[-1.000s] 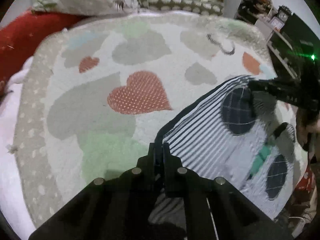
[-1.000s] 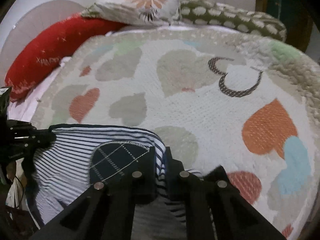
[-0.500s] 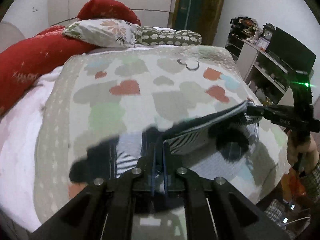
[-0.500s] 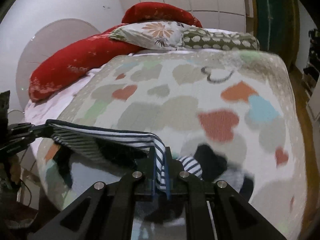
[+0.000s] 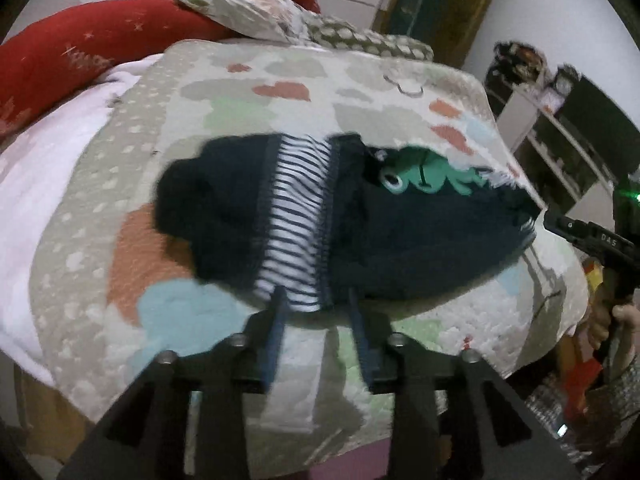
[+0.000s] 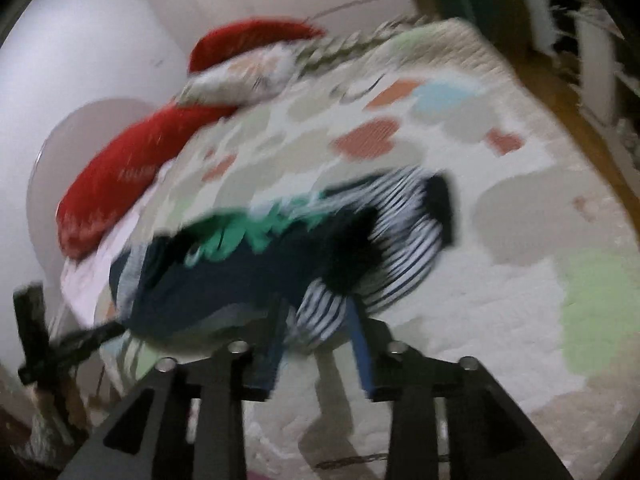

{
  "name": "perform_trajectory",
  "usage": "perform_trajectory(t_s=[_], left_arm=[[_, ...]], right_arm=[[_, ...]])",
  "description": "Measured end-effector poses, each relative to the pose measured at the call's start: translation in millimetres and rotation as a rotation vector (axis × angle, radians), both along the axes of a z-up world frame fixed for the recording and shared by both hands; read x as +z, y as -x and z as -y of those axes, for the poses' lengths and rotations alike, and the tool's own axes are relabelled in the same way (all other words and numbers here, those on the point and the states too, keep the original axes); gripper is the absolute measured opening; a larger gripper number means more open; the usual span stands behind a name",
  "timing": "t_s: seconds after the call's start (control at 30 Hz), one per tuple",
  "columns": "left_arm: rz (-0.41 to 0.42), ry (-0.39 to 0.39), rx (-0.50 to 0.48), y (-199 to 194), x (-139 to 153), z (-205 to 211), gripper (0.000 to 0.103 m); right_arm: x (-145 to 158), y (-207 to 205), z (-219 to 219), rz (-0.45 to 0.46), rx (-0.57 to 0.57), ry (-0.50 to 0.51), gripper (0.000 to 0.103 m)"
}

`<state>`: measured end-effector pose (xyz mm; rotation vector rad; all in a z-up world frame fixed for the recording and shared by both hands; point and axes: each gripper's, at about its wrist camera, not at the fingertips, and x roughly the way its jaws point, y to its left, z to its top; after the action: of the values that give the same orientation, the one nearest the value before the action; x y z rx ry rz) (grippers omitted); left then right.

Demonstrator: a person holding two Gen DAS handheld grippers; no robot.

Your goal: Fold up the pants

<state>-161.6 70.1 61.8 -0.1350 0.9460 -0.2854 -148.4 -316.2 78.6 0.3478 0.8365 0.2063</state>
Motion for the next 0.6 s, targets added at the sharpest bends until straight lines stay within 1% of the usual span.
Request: perform_trajectory(t_s=[0.03,0.1,0.2,0.23,0.27,0.3,0.33,0.37,0.43,0.47,0.53,0.6], left_arm=[[-0.001,0.029,0.015,2.6,2.4,-8.5,0.034],[-0.004,0.093,0.048,7.3,6.5,-24.8,0.034],[0.012,0.154,0.095,7.3,14.6,-41.3,0.035],[0.024,0.167,0.113,7.4,18.2,-46.0,0.036],[0.035,0.175,0.128,7.5,21.1,-49.5,0.037],[0.047,0.179,0.144,7.0,24.4,-52.4,0.039],[0.058,0.181,0.16,5.9,27.5,-54.8,0.042],[0.068,0.181,0.172,3.6,30.6,-56.7,0.042],[0.084,0.177,0.186,-1.8,37.1,-56.1,0.043],[0.088,0.17,0.188,-5.3,39.4,-54.5,0.043],[0.089,0.143,0.192,-15.9,42.5,-46.4,0.043],[0.088,0.123,0.189,-26.5,41.7,-36.6,0.045]], right_arm=[[2.3,-3.2,3.2,0.005,-0.013,0.0,0.046],[2.2,-14.3,6.6,-0.005,-0.038,0.003,0.052],[-8.7,-35.3,1.1,-0.028,-0.042,0.023,0.052],[-14.7,-40.9,-2.3,-0.039,-0.034,0.026,0.052],[-21.4,-47.8,-7.8,-0.064,0.0,0.016,0.051],[-25.8,-53.7,-14.0,-0.089,0.036,0.009,0.024],[-25.7,-56.9,-18.1,-0.096,0.046,0.023,0.01],[-19.7,-59.3,-21.7,-0.074,0.042,0.055,0.01],[-8.2,-62.0,-18.9,-0.036,0.02,0.073,0.01],[0.9,-65.4,-11.7,-0.011,-0.011,0.069,0.01],[9.5,-69.9,0.6,0.011,-0.055,0.054,0.01],[12.1,-74.5,15.9,0.019,-0.105,0.042,0.01]])
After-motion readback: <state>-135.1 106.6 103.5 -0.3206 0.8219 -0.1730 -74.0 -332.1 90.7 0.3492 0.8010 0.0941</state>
